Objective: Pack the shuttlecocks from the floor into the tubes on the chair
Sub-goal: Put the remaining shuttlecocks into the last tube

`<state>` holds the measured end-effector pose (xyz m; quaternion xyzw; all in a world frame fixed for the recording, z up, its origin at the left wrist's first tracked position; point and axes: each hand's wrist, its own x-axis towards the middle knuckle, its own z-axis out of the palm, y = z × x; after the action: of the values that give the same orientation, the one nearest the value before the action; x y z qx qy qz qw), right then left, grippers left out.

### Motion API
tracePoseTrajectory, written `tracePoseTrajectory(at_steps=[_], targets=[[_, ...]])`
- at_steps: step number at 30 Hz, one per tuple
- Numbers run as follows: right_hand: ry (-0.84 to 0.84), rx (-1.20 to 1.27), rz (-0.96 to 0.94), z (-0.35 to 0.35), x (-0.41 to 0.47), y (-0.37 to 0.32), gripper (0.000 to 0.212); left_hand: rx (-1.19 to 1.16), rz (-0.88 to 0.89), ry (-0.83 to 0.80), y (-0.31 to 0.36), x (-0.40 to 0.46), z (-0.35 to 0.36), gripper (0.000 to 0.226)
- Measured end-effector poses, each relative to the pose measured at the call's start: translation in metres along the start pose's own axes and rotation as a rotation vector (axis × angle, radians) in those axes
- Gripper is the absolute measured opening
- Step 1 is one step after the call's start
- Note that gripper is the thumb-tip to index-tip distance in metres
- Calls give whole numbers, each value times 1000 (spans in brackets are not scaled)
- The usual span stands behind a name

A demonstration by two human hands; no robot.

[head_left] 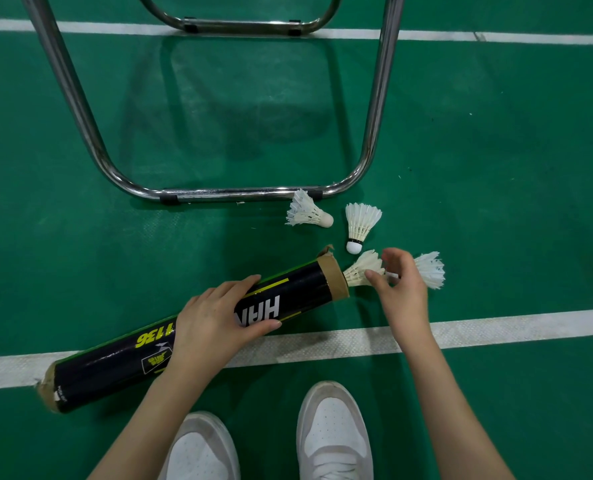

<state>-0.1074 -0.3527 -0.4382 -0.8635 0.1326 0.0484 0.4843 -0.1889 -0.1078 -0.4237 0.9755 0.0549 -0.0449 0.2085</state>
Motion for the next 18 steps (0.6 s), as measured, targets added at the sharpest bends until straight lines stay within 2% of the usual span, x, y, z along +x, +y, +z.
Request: tracePoseTrajectory(at_steps=[9, 18], targets=[[-48, 54, 57, 8, 0, 2, 32, -9, -8, 7, 0, 2, -1, 83], [6, 112, -43, -2, -2, -16, 30, 1, -18, 2, 1, 3, -1, 86]])
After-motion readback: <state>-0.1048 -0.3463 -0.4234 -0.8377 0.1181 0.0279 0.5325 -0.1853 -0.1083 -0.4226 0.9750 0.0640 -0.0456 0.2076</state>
